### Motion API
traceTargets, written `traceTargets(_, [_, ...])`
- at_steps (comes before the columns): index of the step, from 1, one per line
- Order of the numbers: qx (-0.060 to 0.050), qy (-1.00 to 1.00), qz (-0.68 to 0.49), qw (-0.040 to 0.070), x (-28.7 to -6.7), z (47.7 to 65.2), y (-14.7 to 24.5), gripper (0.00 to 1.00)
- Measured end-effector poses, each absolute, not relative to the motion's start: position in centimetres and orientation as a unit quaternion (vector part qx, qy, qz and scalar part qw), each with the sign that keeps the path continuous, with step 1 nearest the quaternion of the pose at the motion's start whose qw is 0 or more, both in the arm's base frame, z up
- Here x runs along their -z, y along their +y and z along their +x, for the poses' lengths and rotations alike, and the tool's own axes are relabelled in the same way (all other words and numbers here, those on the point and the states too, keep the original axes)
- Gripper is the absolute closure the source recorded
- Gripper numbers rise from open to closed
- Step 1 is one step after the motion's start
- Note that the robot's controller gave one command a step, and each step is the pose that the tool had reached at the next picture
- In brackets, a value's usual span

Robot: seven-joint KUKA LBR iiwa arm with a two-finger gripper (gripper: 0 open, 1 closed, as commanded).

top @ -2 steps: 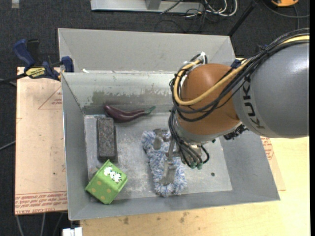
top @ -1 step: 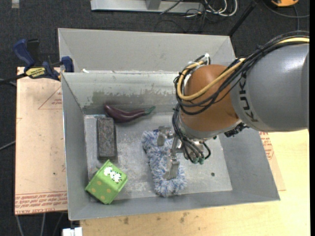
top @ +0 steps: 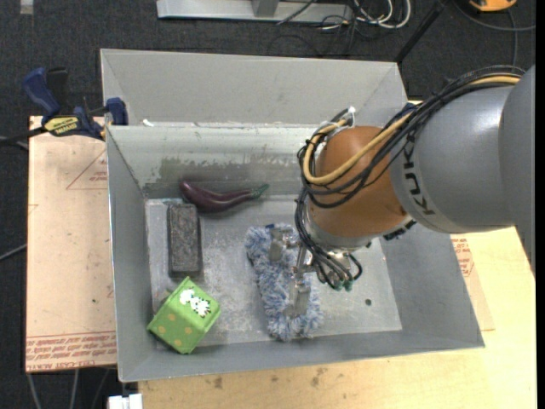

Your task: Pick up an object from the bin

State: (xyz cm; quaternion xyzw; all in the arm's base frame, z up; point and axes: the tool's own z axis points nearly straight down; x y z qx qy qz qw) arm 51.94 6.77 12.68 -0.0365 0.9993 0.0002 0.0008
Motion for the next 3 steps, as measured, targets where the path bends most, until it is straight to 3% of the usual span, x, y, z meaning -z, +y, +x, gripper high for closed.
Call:
traceTargets(1, [-0.001,1.0,-0.02,0.0,-9.4,52.3,6.3,1.0])
traceTargets(2, [-0.001,1.0,-0.02,0.0,-9.4,52.3,6.3,1.0])
traceTargets(3, [-0.001,1.0,-0.018,0.001,-23.6,52.7,8.4,1.0])
